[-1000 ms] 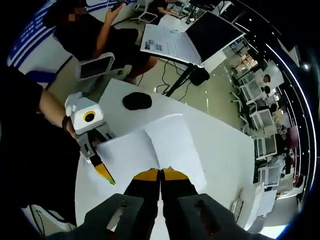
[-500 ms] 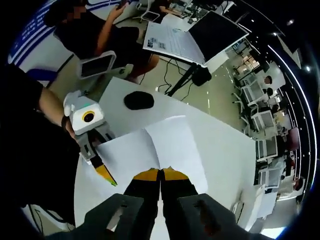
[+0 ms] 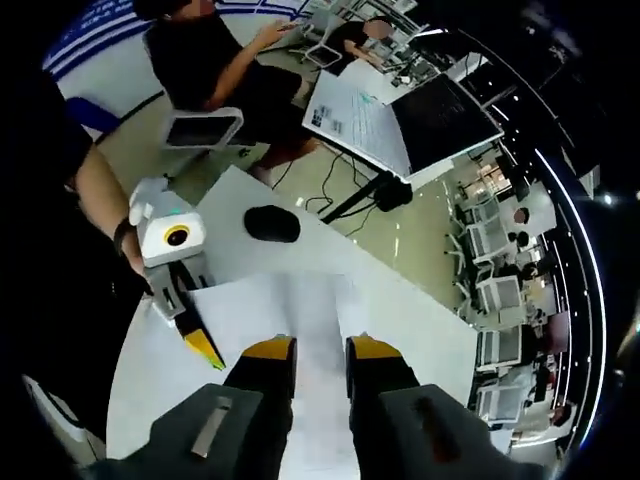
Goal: Organize the stack of printing papers by aligning and flattening the scattered papers on the table
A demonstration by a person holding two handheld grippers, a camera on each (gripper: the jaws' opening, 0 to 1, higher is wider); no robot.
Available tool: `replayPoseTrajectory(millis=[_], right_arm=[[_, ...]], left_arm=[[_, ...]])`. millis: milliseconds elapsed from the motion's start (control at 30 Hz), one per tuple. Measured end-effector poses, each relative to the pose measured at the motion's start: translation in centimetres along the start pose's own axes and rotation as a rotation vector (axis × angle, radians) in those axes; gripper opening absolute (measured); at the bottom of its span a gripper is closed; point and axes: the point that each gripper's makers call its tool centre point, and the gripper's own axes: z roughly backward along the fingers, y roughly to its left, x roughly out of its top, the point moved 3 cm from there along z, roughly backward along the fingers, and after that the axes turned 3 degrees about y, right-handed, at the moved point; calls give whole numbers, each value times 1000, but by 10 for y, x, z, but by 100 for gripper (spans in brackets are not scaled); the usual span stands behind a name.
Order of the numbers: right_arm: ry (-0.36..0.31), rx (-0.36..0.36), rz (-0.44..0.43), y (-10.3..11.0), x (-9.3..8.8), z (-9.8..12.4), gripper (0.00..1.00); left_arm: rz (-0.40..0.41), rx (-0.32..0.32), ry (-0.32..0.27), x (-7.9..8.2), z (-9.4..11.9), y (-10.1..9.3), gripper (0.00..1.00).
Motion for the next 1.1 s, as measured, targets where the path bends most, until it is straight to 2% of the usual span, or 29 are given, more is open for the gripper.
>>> replayPoseTrajectory(millis=[167,333,400,633,733,767,833,867,967,1100], right_arm=[[-31,-83,47,-11,-1,8,29],[-33,-103,48,-10,-10,13,31],[-31,-123,37,-9,-20,15,32],[-72,-207,-40,-8,-59,19,46],[-40,-239,-83,-3,-94,18,48],[-39,-242,-125,4,-110,20,48],[-119,-260,-204,12,-130,26,49],[-122,-277,-237,13,-143,29,51],[-85,-350,-303,12,-188,34,52],[-29,-385,-390,20,-237,37,52]], left_arm=[[-5,5,0,0,0,0,6],[-6,6,1,0,1,0,6],[-4,6,3,0,1,0,6],[-3,11,8,-1,2,1,6],[-2,14,10,-1,2,2,7],[-3,14,8,-1,2,2,7],[-9,14,6,0,2,2,7],[-12,13,10,-1,2,1,7],[-16,13,23,-2,0,1,7],[-16,15,32,-4,0,2,7]])
